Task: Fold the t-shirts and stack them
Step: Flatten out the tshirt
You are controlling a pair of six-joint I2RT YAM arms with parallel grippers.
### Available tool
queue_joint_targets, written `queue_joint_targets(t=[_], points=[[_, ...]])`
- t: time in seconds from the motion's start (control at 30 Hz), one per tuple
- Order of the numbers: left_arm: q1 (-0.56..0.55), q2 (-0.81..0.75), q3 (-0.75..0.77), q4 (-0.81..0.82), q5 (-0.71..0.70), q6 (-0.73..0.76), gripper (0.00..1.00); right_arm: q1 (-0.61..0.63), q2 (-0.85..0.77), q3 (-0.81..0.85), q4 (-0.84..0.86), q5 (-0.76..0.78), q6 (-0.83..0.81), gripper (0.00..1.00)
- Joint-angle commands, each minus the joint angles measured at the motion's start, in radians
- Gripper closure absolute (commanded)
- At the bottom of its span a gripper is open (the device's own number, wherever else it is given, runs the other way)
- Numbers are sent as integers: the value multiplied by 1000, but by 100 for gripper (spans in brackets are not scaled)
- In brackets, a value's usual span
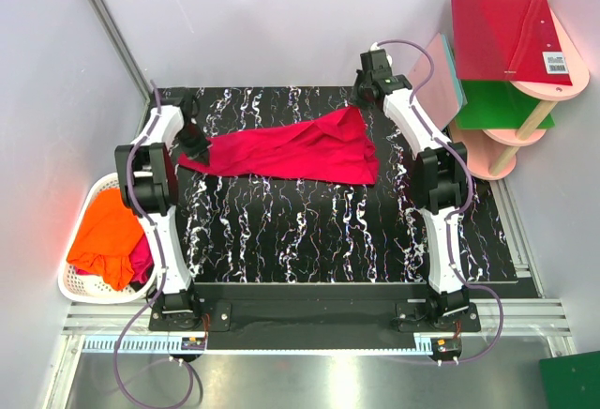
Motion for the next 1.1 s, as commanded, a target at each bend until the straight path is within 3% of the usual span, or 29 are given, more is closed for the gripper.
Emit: queue_joint_targets(t=[0.0,0.23,0.37,0.5,0.6,0.8,0.93,1.07], points=[[4,-178,105,24,19,-40,100,-7,-33,99,19,-23,-3,100],[15,-339,197,73,35,-116,100,-7,-105,296,-30,-48,-62,100],[38,-417,167,79,39,-118,100,-7,-230,248,-32,-51,-108,100],[49,-563,38,100,38,-100,100,-7,-395,90,-25,-97,-157,100],[49,-695,-78,108,42,-92,100,-7,-561,-132,-4,-117,-172,100],[27,-1015,-338,108,81,-106,100,-4,-1025,-494,45,-187,-184,100],[-5,-1204,-396,99,76,-87,100,-2,-1230,-627,19,-226,-192,100],[-28,-1373,-357,99,18,-73,100,-2,-1348,-668,-5,-223,-197,100]])
